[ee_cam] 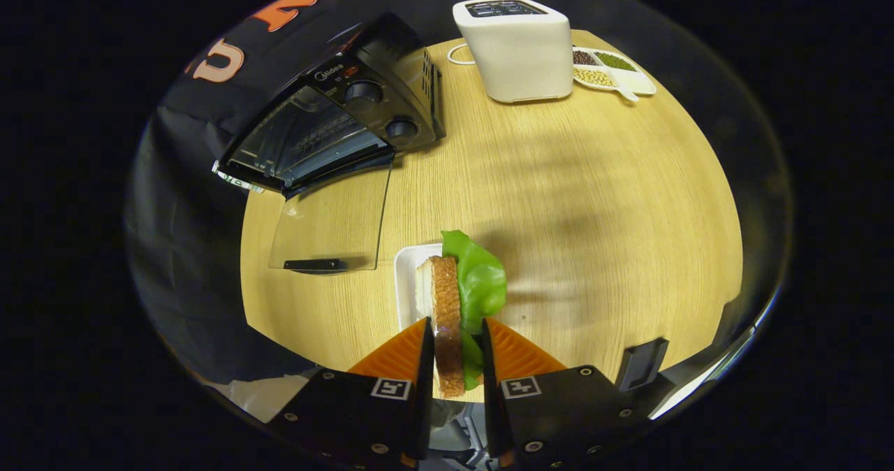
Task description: Open the toaster oven, put the food inside, and close the toaster oven door.
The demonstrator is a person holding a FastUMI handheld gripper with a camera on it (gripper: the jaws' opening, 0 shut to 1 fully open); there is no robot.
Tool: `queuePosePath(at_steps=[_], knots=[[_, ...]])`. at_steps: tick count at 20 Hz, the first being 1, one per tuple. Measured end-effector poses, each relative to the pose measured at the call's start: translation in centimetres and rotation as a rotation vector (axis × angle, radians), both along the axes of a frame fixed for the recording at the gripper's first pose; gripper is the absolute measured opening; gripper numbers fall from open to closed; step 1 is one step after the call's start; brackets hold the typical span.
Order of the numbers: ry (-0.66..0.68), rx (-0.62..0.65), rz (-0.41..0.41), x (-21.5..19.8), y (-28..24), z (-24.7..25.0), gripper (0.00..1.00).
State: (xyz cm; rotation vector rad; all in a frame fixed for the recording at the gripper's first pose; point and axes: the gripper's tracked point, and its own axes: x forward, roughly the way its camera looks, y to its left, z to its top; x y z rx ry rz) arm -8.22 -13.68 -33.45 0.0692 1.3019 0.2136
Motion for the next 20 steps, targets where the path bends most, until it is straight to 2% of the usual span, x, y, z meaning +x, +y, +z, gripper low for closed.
queuePosePath(at_steps=[6, 11, 16, 20], knots=[[-0.035, 0.013, -0.028, -0.1, 0.7, 2.2, 0.32], [-0.111, 0.054, -0.088, 1.1, 1.1, 5.5, 0.32], [-0.201, 0.213, -0.184, 2.5, 3.6, 8.6, 0.32], [-0.267, 0.354, -0.246, 3.8, 7.0, 9.1, 0.32]])
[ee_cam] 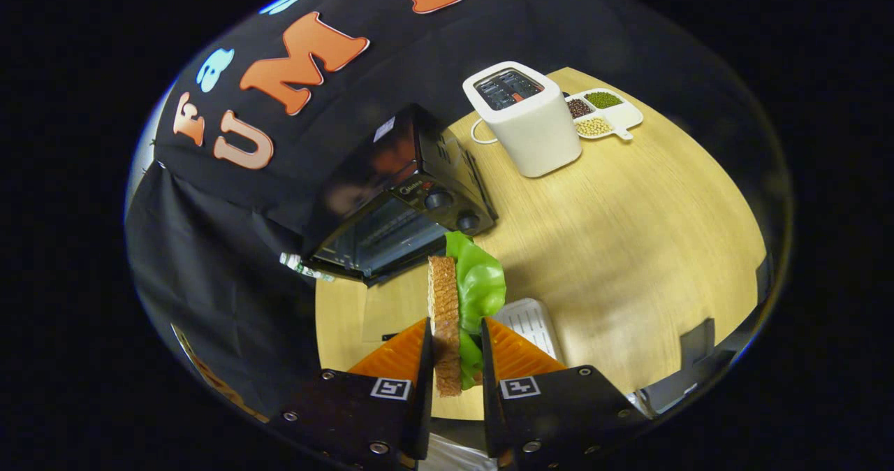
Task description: Open the toaster oven, put the food inside, and close the toaster oven door.
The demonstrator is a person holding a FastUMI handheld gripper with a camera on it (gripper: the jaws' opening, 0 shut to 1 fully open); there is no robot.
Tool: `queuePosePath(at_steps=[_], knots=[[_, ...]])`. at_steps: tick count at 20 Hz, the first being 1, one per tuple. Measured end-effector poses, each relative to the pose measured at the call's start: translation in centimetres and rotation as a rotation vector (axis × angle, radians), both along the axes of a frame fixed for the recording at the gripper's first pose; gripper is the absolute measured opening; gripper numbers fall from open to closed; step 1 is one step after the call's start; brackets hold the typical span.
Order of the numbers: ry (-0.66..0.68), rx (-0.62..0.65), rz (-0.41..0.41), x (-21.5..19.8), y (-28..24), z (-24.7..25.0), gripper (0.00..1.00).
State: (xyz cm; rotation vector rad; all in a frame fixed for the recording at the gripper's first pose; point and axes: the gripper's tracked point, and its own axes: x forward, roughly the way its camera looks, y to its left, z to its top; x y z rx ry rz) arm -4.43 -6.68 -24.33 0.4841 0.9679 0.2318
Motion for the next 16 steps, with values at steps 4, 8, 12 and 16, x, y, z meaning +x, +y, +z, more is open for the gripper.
queuePosePath(at_steps=[4, 8, 12, 16], knots=[[-0.042, 0.175, -0.069, 0.7, 4.4, -0.8, 0.32], [-0.100, 0.343, -0.147, 1.6, 8.5, -1.8, 0.32], [-0.137, 0.456, -0.245, 2.6, 12.0, -3.0, 0.32], [-0.195, 0.524, -0.351, 3.5, 14.9, -3.0, 0.31]])
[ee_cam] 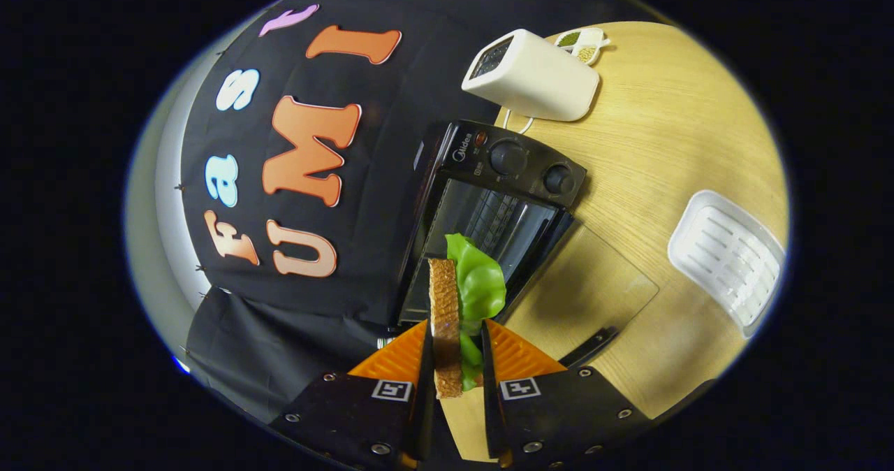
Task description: Open the toaster oven, put the food inside, and close the toaster oven door.
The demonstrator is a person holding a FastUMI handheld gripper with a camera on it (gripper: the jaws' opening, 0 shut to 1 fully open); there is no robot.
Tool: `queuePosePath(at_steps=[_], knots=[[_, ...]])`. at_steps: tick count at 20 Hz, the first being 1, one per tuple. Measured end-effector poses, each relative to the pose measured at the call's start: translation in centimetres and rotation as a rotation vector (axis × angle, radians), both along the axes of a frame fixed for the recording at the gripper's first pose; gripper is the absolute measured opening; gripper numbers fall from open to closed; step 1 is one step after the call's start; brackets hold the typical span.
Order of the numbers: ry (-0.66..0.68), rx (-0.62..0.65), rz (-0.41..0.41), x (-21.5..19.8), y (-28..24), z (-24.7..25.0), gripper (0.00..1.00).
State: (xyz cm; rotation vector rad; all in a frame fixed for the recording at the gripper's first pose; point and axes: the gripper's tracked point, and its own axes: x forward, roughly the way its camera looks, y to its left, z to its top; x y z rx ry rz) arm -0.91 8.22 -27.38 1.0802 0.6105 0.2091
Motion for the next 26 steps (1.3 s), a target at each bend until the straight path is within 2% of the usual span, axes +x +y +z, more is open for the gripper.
queuePosePath(at_steps=[7, 11, 14, 21, 26], knots=[[-0.028, -0.011, -0.182, 2.0, 3.7, -1.4, 0.32], [0.012, 0.075, -0.279, 4.2, 6.1, -3.1, 0.32], [0.020, 0.073, -0.337, 6.5, 6.8, -4.4, 0.32], [0.004, 0.061, -0.433, 10.0, 6.7, -6.1, 0.32], [0.003, 0.027, -0.447, 12.3, 7.8, -6.1, 0.34]])
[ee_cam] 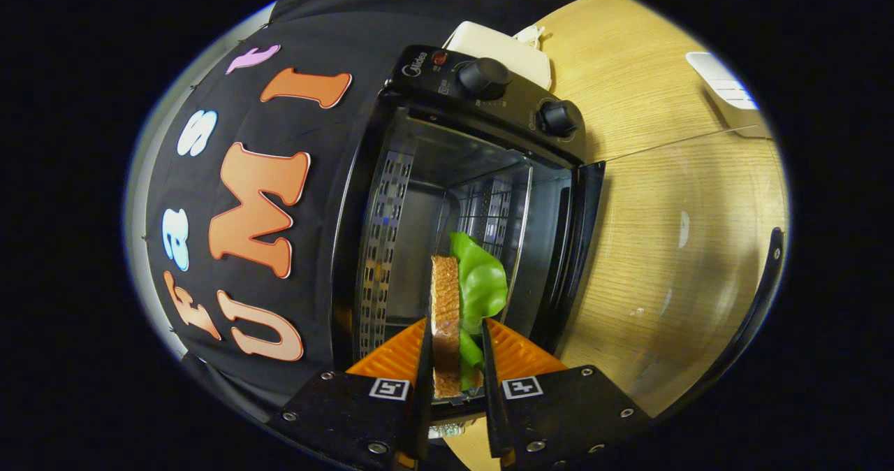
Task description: Open the toaster oven, put the food inside, and close the toaster oven door.
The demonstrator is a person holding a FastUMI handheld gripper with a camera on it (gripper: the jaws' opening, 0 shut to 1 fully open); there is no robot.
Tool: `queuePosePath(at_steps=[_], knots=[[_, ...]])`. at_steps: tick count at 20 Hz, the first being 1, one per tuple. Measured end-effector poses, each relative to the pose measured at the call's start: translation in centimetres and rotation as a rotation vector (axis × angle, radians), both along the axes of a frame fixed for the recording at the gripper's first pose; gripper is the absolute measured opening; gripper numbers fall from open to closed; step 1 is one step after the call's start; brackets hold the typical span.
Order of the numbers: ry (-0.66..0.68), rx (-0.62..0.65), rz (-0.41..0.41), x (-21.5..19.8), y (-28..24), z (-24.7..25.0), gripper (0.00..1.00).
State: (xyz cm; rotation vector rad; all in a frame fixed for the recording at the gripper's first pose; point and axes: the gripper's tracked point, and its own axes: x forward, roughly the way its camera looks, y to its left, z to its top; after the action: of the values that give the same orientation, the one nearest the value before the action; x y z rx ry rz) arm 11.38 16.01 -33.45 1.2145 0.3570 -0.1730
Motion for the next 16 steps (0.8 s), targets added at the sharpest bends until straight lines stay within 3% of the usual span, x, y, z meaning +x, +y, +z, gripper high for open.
queuePosePath(at_steps=[5, 14, 16], knots=[[0.059, -0.051, 0.030, 0.2, 1.2, -1.2, 0.45], [0.094, -0.063, 0.064, -2.1, 1.4, -0.4, 0.97], [0.114, -0.087, 0.095, -3.2, 1.4, -0.5, 0.98]])
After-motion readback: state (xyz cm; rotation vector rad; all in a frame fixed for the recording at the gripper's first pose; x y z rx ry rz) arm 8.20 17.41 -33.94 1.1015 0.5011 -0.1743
